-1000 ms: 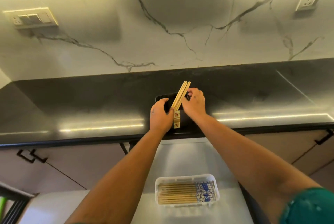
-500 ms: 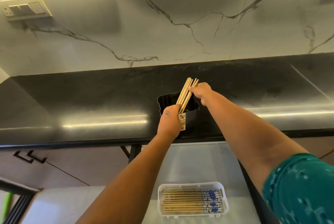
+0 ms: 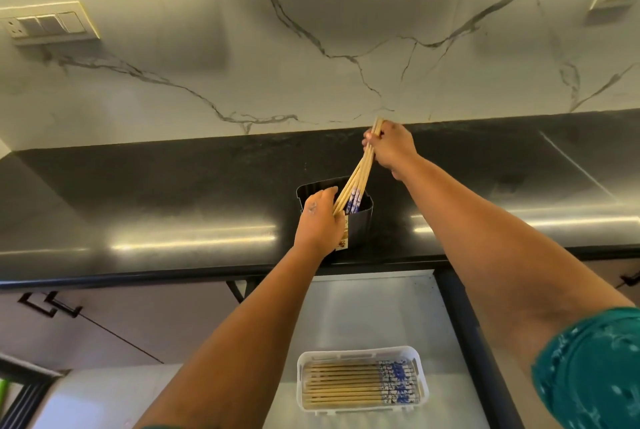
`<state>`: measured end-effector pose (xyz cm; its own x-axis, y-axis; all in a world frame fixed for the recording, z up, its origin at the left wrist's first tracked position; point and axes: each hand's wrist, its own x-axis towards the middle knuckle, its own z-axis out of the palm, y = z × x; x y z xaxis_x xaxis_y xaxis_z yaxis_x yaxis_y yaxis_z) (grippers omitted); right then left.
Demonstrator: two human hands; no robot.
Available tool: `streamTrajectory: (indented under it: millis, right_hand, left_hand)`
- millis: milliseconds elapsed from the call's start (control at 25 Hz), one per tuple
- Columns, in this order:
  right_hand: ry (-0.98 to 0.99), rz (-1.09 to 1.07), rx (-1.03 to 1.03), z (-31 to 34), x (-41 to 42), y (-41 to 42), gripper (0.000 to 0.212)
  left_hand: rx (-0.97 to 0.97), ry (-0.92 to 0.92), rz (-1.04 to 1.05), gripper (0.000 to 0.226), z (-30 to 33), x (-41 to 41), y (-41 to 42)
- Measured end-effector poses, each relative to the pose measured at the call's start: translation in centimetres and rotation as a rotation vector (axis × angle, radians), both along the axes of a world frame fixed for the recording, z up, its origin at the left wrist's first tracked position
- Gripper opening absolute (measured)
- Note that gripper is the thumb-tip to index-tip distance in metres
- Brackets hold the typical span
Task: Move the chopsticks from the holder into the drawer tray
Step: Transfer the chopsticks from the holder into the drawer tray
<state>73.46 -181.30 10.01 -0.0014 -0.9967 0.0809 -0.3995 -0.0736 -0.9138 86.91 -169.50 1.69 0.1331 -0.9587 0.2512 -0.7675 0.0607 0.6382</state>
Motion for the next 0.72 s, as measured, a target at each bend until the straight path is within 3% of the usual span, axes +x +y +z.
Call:
streamTrajectory:
  millis: [160,240,400,520,640,720]
  right_hand:
    - [0.170,0.260,-0.343,5.9,-0.9,4.6,0.013]
    - [0.229,0.372,-0.392,8.1,-1.4,7.4,0.012]
    - [0.185,0.584,-0.229,9.5,-2.1,12.0,0.013]
    - [0.127,0.597,-0.081,7.5,-2.5,14.1,0.018]
    - [0.203,0.402,-0.049,1.9,-2.6,15.9,0.038]
    - [0.535,0.421,0.022,-3.5,-2.2,17.8,0.044]
  left_hand:
    - [-0.139,0.191,0.061,0.062,4.8,-1.3,0.3]
    - [-0.169,0.285,0.016,0.064,7.3,-1.8,0.9]
    - [-0.044,0.608,-0.283,0.029,9.2,-2.2,3.5]
    - [0.114,0.811,-0.374,0.020,6.4,-2.6,6.0]
    - [0.278,1.066,-0.147,0.020,0.7,-2.9,8.2]
    - [0.424,1.353,0.216,0.013,-3.9,-3.0,10.1]
